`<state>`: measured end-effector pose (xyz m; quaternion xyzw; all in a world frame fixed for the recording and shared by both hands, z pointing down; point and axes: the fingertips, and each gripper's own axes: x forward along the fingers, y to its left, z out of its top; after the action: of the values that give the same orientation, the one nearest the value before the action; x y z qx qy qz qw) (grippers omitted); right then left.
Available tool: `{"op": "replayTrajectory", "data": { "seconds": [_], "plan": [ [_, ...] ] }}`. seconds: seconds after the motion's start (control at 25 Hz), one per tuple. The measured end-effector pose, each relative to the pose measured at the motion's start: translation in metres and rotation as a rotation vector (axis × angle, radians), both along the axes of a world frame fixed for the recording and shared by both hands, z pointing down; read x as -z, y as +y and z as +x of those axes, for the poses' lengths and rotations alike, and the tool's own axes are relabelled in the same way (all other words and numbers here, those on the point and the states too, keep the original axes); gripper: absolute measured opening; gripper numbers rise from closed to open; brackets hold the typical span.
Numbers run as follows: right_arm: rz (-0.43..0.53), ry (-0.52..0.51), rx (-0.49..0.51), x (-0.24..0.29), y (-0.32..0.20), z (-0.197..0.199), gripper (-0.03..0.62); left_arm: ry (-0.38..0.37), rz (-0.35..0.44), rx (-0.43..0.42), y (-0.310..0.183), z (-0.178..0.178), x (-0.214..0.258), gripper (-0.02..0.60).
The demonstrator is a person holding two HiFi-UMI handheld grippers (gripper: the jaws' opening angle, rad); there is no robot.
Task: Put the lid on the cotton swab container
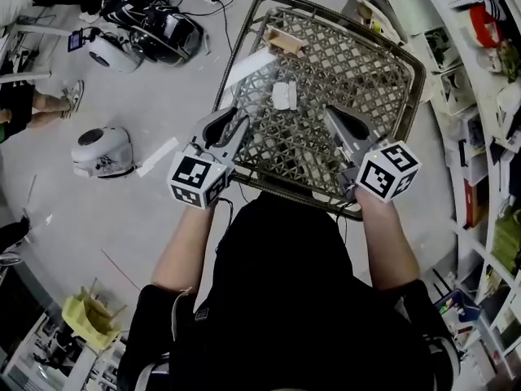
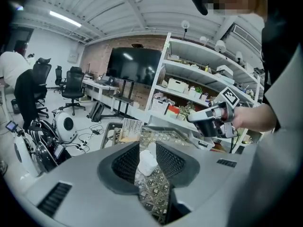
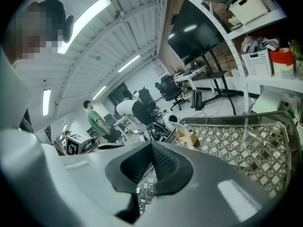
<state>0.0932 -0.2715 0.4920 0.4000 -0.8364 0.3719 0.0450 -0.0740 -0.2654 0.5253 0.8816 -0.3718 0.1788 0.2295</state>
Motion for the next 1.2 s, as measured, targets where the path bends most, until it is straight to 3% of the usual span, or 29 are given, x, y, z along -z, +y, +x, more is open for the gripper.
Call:
{"op": "replayTrajectory", "data": {
  "seconds": [0.16,0.36,0.52,0.76,1.2],
  "plan": [
    [-0.035,0.000,0.020,-0.022,-0.007,-0.003,0.008,-0.018,-0.045,-0.026,-0.005,0.010,-0.028,0.097],
    [-0.081,-0.033,0.022,-0.049,-0.016,-0.010,0.009,-0.127,-0.072,-0.075,-0.009,0.018,-0.071,0.097],
    [-0.113,-0.064,0.012,-0.070,-0.024,-0.014,0.009,-0.137,-0.119,-0.084,-0.013,0.022,-0.097,0.098],
    [-0.154,-0.082,0.017,-0.096,-0.028,-0.021,0.009,-0.219,-0.138,-0.157,-0.019,0.030,-0.131,0.097],
    [-0.199,-0.076,0.048,-0.121,-0.031,-0.031,0.008,-0.199,-0.149,-0.191,-0.030,0.056,-0.148,0.097]
  ]
}}
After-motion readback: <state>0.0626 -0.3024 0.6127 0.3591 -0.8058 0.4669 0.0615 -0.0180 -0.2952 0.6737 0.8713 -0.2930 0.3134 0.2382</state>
